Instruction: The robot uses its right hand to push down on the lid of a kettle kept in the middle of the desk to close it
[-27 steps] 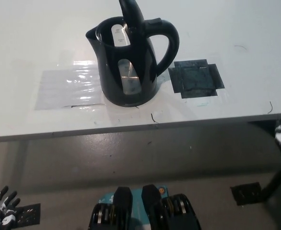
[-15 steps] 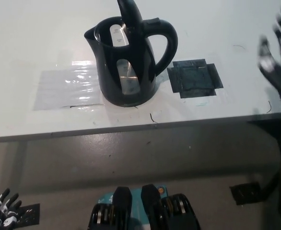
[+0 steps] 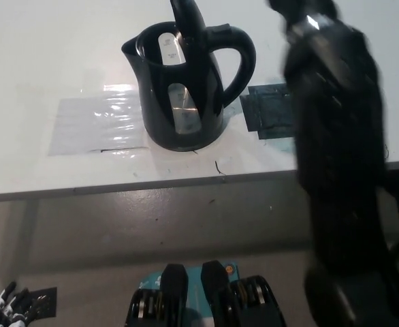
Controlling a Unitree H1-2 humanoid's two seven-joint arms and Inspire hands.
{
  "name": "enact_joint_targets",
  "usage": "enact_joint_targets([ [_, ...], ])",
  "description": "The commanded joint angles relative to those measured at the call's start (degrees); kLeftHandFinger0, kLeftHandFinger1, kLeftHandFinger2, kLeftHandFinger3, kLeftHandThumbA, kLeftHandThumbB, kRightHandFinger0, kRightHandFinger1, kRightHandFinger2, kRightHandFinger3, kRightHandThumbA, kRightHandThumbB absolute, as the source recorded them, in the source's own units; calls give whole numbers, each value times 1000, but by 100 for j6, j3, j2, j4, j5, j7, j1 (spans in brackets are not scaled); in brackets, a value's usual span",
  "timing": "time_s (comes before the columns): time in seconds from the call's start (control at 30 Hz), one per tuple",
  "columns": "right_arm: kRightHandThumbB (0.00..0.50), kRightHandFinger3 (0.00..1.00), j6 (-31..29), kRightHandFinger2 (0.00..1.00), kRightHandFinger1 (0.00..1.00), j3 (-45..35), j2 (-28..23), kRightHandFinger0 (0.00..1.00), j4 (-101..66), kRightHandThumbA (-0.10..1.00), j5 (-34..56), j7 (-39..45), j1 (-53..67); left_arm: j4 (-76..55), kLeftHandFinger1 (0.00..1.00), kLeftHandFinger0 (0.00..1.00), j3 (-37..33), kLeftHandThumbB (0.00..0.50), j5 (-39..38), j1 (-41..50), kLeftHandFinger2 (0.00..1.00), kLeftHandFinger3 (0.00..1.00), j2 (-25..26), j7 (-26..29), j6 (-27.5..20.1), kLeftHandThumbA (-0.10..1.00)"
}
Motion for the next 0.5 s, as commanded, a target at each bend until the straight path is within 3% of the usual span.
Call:
enact_joint_targets([
  [0.0,47,1000,-6,1000,1000,76,191,1000,461,874,-30,-203,-502,-151,1000,1000,11,255,-166,141,1000,1000,94,-196,-58,170],
  [0.47,18,1000,-416,1000,1000,16,316,1000,1695,831,55,-291,-962,-78,1000,1000,3,232,-302,240,1000,1000,99,-381,-168,177],
])
